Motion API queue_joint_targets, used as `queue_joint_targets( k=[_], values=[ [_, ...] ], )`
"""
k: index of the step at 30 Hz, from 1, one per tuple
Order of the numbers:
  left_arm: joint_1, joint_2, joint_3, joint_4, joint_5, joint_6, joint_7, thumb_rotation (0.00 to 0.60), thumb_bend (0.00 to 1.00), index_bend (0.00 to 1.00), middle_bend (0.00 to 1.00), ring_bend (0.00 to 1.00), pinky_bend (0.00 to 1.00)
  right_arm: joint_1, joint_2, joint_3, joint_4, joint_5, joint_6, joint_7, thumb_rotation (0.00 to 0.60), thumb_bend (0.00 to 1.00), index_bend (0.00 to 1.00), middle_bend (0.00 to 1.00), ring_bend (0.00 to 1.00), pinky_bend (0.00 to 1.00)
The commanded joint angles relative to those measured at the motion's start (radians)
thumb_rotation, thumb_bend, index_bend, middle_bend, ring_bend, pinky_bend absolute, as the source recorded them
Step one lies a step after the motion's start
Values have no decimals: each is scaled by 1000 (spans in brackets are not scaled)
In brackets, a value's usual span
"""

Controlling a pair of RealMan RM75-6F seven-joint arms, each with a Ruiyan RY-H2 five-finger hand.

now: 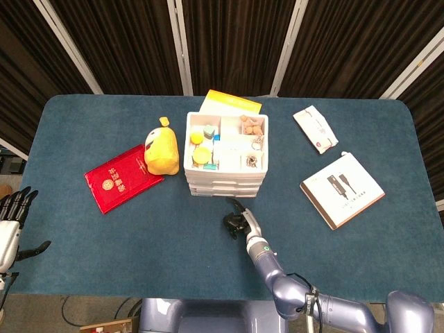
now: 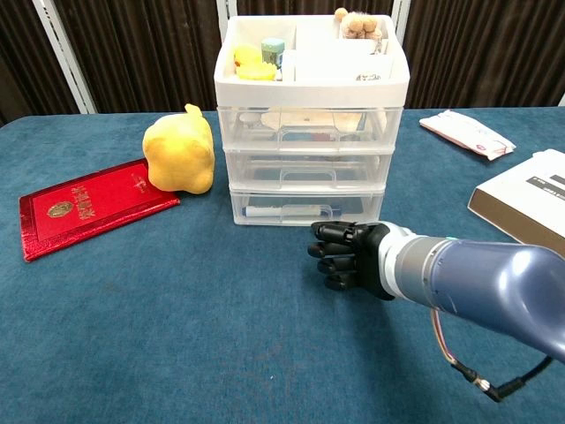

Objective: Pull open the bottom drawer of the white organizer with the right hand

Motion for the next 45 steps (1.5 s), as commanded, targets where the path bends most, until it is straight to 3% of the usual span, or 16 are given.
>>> queue_joint_targets(
  k=[1, 11, 22, 39, 45],
  values=[
    [0, 1, 0, -1, -2, -1, -3, 600, 44, 7, 0, 0, 0, 12, -8, 10, 17, 17, -12, 10, 600, 855, 120, 832, 828, 887],
    [-1, 5, 1, -6, -5, -6, -12, 600, 44, 7, 0, 0, 0, 18, -35, 44, 52, 27, -30, 70, 600, 863, 131, 832, 827, 887],
    [-2, 6, 2, -7, -6, -10, -13, 600, 45, 7, 0, 0, 0, -2, -87, 86, 103, -21, -50, 173, 600, 875, 240, 837, 828, 887],
    [-4, 12, 3, -14, -15, -23, -22, 600, 45, 6, 0, 0, 0, 38, -120, 121, 189, 18, -98, 206, 600, 881, 245, 840, 828, 887],
    [-4, 14, 4, -16, -16, -25, -25, 600, 45, 6, 0, 0, 0, 46, -124, 131, 208, 39, -125, 218, 600, 895, 350, 845, 828, 887]
  ],
)
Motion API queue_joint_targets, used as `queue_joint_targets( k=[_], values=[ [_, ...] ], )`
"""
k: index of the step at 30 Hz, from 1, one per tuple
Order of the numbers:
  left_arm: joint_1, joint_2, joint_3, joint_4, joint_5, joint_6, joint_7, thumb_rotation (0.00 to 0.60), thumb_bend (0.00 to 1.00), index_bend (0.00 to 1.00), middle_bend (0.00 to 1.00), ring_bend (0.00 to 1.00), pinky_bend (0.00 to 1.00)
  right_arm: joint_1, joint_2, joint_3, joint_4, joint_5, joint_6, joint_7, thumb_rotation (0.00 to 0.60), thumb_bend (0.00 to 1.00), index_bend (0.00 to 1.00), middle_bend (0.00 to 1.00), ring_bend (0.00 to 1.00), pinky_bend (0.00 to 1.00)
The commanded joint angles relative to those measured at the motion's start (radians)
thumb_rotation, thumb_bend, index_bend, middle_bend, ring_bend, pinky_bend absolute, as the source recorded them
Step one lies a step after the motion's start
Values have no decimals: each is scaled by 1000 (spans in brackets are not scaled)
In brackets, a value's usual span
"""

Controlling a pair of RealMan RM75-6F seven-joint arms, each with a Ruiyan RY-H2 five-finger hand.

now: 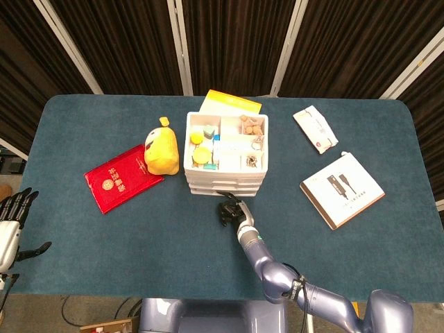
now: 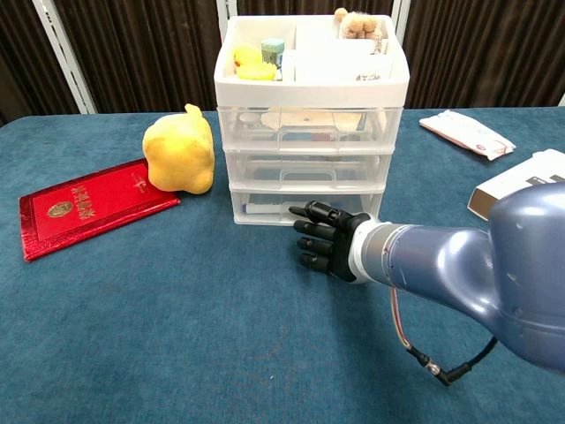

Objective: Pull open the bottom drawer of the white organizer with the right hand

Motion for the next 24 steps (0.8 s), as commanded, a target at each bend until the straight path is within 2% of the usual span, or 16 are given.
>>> queue_joint_targets(
  k=[1, 6, 15, 24],
  values=[
    [0, 1, 0, -1, -1, -1, 0, 600, 45, 7, 0, 0, 0, 3, 1, 3, 6, 13, -15, 6, 600, 896, 365, 846, 828, 887],
    [0, 1, 0, -1, -2, -3, 0, 600, 45, 7, 0, 0, 0, -1, 13, -5, -6, 26, -30, 6, 600, 898, 403, 846, 828, 887],
    [0, -1, 5, -4, 3, -3, 9, 600, 45, 7, 0, 0, 0, -33, 46, -41, -73, 23, -28, 9, 600, 899, 406, 846, 828, 887],
    [2, -5, 8, -3, 11, 3, 18, 600, 44, 7, 0, 0, 0, -84, 59, -101, -151, -46, 19, 11, 600, 898, 403, 846, 828, 886]
  ],
)
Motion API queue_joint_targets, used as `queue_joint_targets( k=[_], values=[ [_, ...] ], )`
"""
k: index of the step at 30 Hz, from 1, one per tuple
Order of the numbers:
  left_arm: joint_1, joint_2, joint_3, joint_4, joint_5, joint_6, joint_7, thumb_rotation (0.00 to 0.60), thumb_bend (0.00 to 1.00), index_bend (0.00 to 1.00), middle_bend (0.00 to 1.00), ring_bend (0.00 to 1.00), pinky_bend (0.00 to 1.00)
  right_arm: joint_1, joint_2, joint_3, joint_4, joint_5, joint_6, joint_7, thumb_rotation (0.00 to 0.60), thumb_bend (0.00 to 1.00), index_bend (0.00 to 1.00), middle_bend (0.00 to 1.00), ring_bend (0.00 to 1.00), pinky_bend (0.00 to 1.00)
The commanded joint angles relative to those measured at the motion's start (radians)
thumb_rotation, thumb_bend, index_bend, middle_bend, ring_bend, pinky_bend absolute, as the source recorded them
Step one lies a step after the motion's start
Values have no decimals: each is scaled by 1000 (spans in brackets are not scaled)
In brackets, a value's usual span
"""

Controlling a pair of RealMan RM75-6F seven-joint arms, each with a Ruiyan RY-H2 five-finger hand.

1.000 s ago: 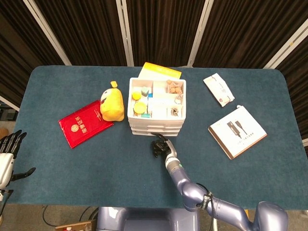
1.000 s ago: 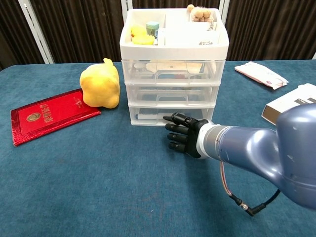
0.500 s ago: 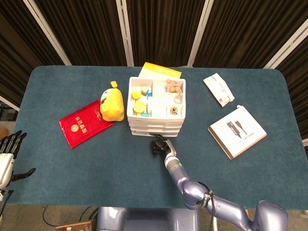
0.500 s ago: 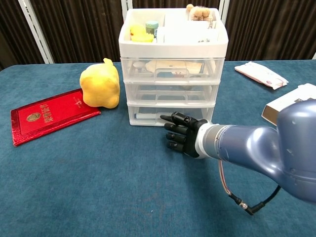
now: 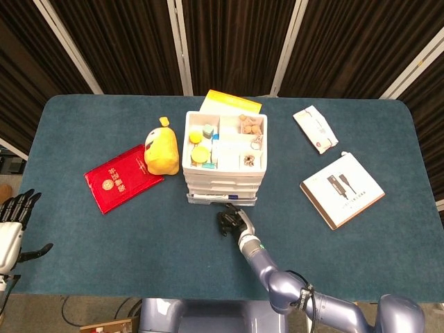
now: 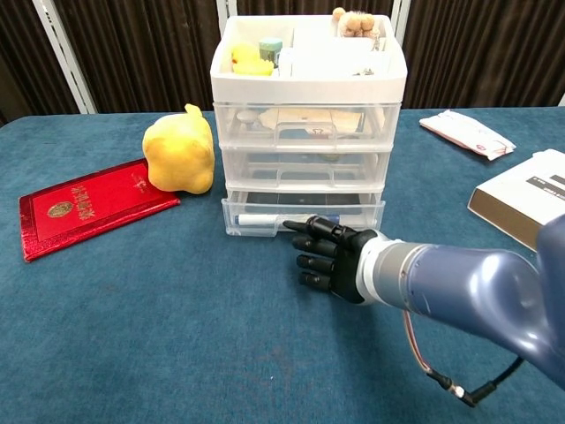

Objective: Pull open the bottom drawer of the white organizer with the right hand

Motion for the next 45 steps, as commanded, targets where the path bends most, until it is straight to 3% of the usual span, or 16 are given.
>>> queue_joint_targets(
  k=[1, 5, 10, 13, 20, 27, 37, 41, 45],
  values=[
    [1, 0, 1, 0, 1, 1, 0, 600, 44, 7, 0, 0, 0, -16, 7, -22, -23, -19, 18, -3, 600, 897, 387, 846, 828, 885],
    [1, 0, 0, 1, 2, 2, -2, 600, 45, 7, 0, 0, 0, -23, 21, -52, -46, -38, 41, -29, 600, 895, 292, 838, 819, 876],
    [1, 0, 0, 0, 2, 2, -2, 600, 45, 6, 0, 0, 0, -36, 46, -90, -94, -68, 72, -65, 600, 875, 68, 819, 804, 854],
    [1, -1, 1, 1, 2, 3, -1, 600, 44, 7, 0, 0, 0, -48, 64, -115, -128, -96, 81, -81, 600, 861, 0, 812, 797, 844],
    [2, -1, 0, -4, -3, 1, -2, 600, 45, 7, 0, 0, 0, -102, 94, -195, -217, -249, 185, -124, 600, 853, 0, 807, 795, 842],
    [5, -3, 1, -8, 5, 9, -12, 600, 44, 7, 0, 0, 0, -167, 121, -308, -313, -510, 380, -226, 600, 844, 25, 806, 795, 842],
    [11, -13, 4, 5, 27, 33, -12, 600, 45, 8, 0, 0, 0, -162, 221, -313, -381, -501, 445, -414, 600, 839, 148, 804, 795, 842],
    [12, -14, 3, 2, 23, 31, -10, 600, 45, 8, 0, 0, 0, -129, 238, -313, -335, -468, 446, -520, 600, 839, 203, 804, 794, 842],
    [11, -14, 2, 1, 20, 29, -7, 600, 44, 7, 0, 0, 0, -103, 233, -332, -259, -518, 466, -606, 600, 839, 231, 804, 795, 842]
  ],
)
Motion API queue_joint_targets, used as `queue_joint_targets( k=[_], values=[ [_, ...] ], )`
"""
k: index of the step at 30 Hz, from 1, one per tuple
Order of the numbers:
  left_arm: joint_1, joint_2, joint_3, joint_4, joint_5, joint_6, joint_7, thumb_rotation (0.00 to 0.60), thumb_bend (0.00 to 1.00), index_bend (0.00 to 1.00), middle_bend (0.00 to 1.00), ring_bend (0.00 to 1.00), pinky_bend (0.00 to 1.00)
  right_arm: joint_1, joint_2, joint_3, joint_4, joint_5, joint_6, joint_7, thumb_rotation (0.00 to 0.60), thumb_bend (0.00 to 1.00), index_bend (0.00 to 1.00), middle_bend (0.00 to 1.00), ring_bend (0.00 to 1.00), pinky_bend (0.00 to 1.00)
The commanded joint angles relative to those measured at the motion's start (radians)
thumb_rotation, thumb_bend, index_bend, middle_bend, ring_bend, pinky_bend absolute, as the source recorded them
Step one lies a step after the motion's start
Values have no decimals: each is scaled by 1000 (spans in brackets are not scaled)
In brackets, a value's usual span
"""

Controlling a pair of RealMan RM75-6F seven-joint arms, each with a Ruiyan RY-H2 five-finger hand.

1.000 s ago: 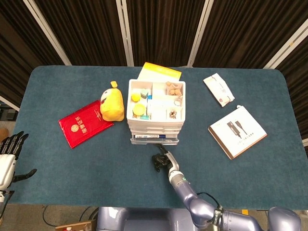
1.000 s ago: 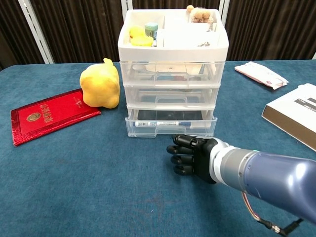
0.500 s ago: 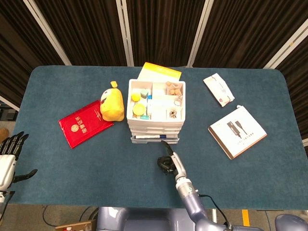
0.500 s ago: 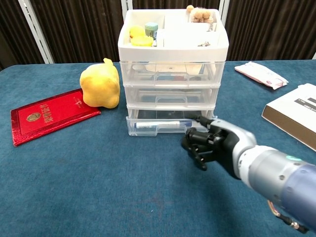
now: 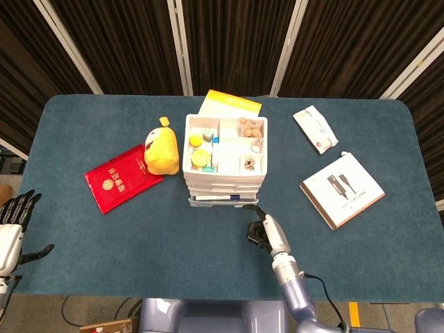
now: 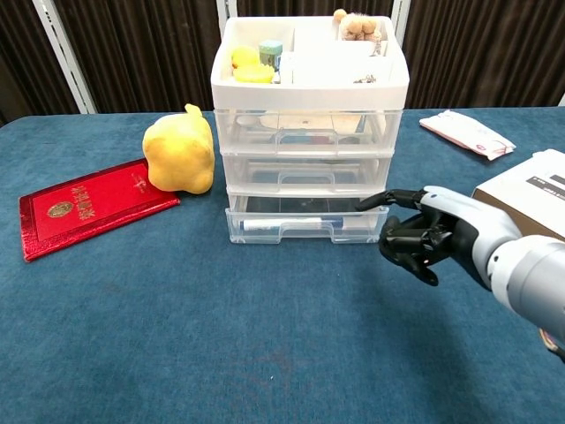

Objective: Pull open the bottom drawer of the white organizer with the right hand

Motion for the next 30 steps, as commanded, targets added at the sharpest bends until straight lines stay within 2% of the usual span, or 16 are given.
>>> queue_joint_targets(
  k=[1, 9, 24, 30],
  values=[
    [-1, 0, 0, 0, -2, -3, 1, 600, 44, 7, 0, 0, 0, 33, 2, -20, 79, -42, 19, -88, 600, 839, 233, 804, 795, 842],
    [-3, 0, -3, -1, -9, -7, 0, 600, 45, 7, 0, 0, 0, 61, -10, -5, 151, -64, -3, -122, 600, 839, 231, 804, 795, 842],
    [-5, 5, -2, -9, -17, -21, -6, 600, 44, 7, 0, 0, 0, 81, -29, 11, 216, 24, -88, -124, 600, 839, 239, 804, 795, 842],
    [-6, 7, -2, -11, -21, -26, -6, 600, 46, 7, 0, 0, 0, 82, -17, 4, 216, 34, -96, -137, 600, 840, 311, 804, 795, 842]
  ],
)
